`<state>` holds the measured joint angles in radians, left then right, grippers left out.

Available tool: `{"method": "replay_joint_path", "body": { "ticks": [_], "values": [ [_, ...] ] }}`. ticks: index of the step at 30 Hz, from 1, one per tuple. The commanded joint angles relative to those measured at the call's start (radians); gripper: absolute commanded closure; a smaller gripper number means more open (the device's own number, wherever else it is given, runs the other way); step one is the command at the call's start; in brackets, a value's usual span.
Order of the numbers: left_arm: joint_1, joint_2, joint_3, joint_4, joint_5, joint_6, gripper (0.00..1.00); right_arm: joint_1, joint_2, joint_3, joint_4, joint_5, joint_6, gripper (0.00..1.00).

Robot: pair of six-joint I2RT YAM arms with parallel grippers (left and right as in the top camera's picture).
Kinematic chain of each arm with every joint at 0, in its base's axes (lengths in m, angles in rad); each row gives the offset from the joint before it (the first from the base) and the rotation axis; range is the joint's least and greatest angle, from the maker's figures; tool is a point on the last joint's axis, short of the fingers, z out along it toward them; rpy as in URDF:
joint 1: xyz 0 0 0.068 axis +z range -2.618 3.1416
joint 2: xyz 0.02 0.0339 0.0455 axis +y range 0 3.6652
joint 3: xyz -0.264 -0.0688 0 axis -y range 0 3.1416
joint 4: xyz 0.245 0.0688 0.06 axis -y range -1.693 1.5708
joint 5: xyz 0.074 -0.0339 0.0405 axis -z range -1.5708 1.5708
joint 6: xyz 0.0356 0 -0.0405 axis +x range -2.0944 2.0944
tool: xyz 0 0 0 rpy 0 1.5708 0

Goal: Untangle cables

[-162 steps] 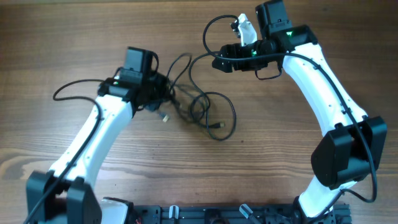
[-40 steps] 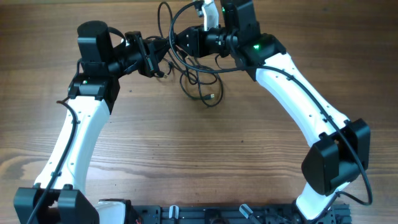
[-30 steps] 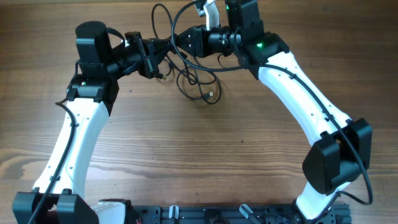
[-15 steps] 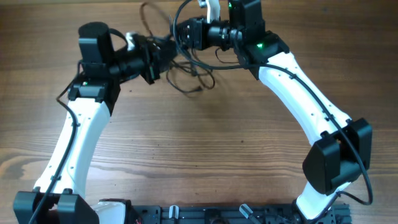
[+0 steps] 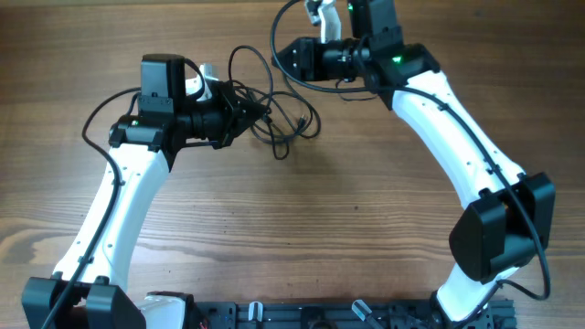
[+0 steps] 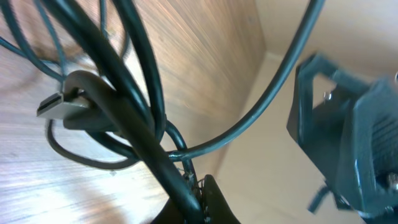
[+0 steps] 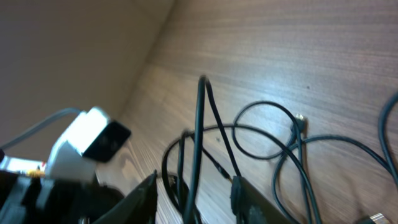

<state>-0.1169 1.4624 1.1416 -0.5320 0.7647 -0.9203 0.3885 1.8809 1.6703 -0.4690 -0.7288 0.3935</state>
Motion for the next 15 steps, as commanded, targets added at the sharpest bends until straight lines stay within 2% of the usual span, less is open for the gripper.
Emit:
{"method": "replay_joint_path", "body": {
  "ticks": [1, 3, 9, 15],
  "values": [
    [0.001, 0.009, -0.003, -0.001, -0.093, 0.098, 0.96, -0.005, -0.020, 0.023, -0.021, -0.151, -0.127, 0.51],
    [0.001, 0.009, -0.003, 0.000, -0.093, 0.103, 0.96, 0.001, -0.020, 0.023, -0.050, -0.166, -0.132, 0.43],
    [0.001, 0.009, -0.003, 0.044, -0.051, 0.103, 0.96, 0.031, -0.017, 0.023, -0.185, 0.028, -0.095, 0.43],
    [0.001, 0.009, -0.003, 0.163, 0.070, 0.102, 0.96, 0.038, -0.003, 0.023, -0.169, 0.023, -0.075, 0.43]
  ]
}}
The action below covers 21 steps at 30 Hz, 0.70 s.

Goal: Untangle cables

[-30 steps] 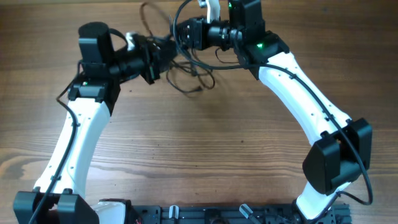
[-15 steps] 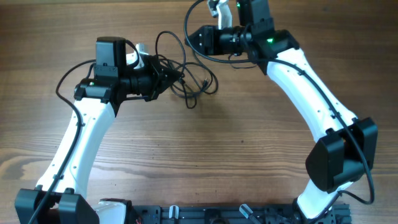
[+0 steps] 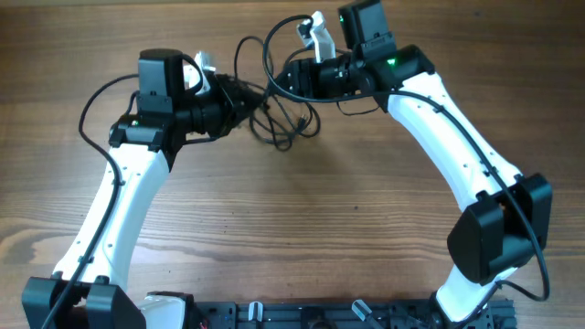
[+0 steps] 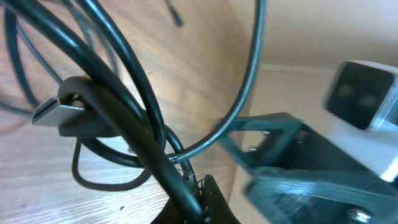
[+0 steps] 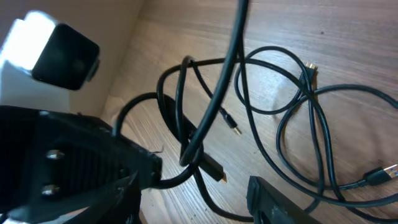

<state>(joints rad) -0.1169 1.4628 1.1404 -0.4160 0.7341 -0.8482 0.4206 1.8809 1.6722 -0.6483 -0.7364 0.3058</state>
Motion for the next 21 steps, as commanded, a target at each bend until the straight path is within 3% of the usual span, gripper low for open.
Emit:
{"method": "replay_joint_path", "body": {
  "ticks": [1, 7, 12, 16, 21],
  "values": [
    [0.001, 0.009, -0.002, 0.062, 0.120, 0.030, 0.96, 0.007, 0.000, 0.021, 0.021, 0.030, 0.013, 0.43],
    [0.001, 0.009, -0.002, 0.081, 0.198, 0.030, 0.96, 0.012, 0.000, 0.021, 0.091, 0.040, 0.074, 0.47],
    [0.001, 0.009, -0.002, 0.258, 0.369, 0.008, 0.96, 0.012, 0.006, 0.021, 0.085, 0.187, 0.166, 0.78],
    [0.003, 0.009, -0.002, 0.417, 0.407, -0.065, 0.96, 0.011, 0.010, 0.021, 0.053, 0.268, 0.203, 0.94],
    [0.033, 0.009, -0.002, 0.581, 0.406, -0.214, 0.96, -0.009, 0.010, 0.021, 0.003, 0.326, 0.221, 0.96]
  ]
}}
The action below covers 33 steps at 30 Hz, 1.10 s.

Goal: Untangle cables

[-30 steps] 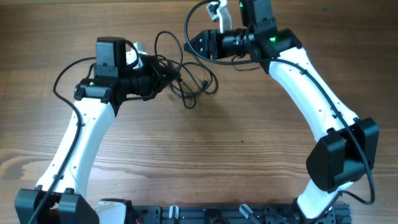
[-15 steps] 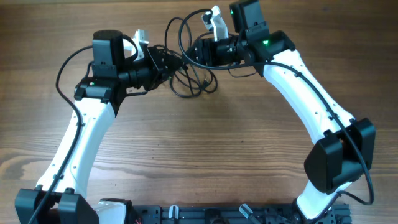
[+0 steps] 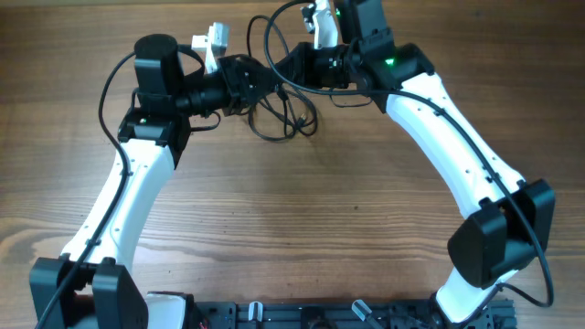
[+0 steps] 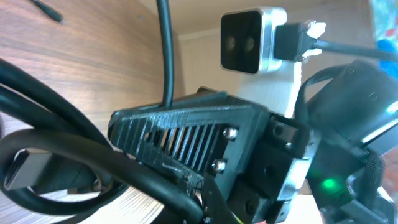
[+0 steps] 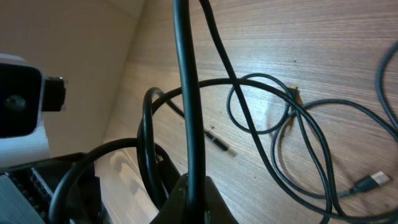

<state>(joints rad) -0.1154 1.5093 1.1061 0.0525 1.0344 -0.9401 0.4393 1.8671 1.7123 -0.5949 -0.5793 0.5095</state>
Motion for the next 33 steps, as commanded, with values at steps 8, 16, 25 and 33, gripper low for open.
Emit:
{"method": "replay_joint_path", "body": {
  "ticks": [8, 16, 25, 33],
  "values": [
    [0.141, -0.038, 0.033, 0.169, 0.130, -0.217, 0.96, -0.120, 0.024, -0.019, -0.092, 0.191, 0.014, 0.96],
    [0.168, -0.038, 0.033, 0.103, 0.176, -0.126, 0.96, -0.184, 0.024, -0.019, -0.112, 0.187, -0.079, 0.96],
    [0.117, -0.037, 0.033, -0.383, -0.050, 0.193, 0.60, -0.221, -0.022, -0.017, -0.117, 0.085, -0.233, 0.96],
    [0.058, -0.037, 0.032, -0.590, -0.349, 0.204, 0.16, -0.268, -0.177, 0.077, -0.214, 0.085, -0.274, 0.96]
  ]
}}
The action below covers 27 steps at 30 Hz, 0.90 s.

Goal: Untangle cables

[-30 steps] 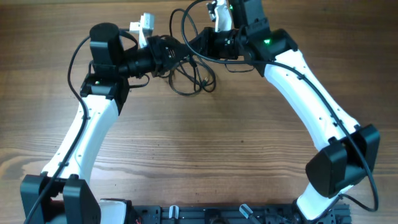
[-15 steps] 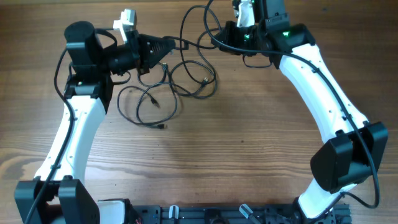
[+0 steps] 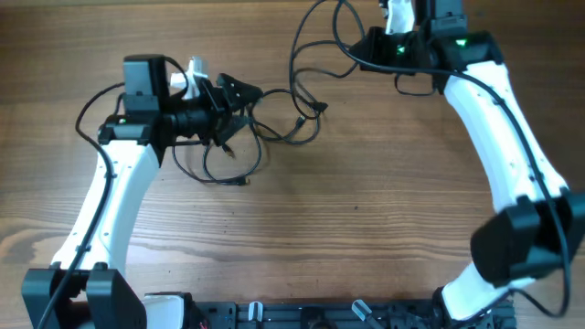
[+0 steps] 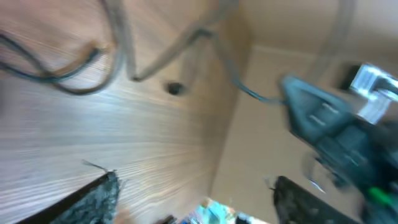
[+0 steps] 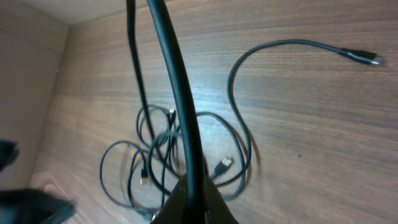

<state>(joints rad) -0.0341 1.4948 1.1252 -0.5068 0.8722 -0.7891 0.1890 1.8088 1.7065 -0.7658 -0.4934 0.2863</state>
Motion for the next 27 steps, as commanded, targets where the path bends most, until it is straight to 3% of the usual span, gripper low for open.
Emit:
{"method": "replay_joint_path", "body": {
  "ticks": [1, 8, 18, 27],
  "values": [
    [-0.029, -0.023, 0.013, -0.039, -0.211, 0.053, 0.15, -0.026, -0.135, 0.109, -0.071, 0.001, -0.054, 0.96],
    [-0.061, -0.023, 0.013, -0.095, -0.343, 0.053, 0.07, -0.092, -0.265, 0.280, -0.207, 0.085, -0.076, 0.96],
    [-0.060, -0.023, 0.012, -0.116, -0.351, 0.053, 0.05, -0.319, -0.424, 0.338, -0.242, 0.110, -0.046, 0.96],
    [-0.060, -0.023, 0.012, -0.119, -0.351, 0.053, 0.04, -0.253, -0.299, 0.316, -0.343, -0.045, -0.155, 0.96]
  ]
}}
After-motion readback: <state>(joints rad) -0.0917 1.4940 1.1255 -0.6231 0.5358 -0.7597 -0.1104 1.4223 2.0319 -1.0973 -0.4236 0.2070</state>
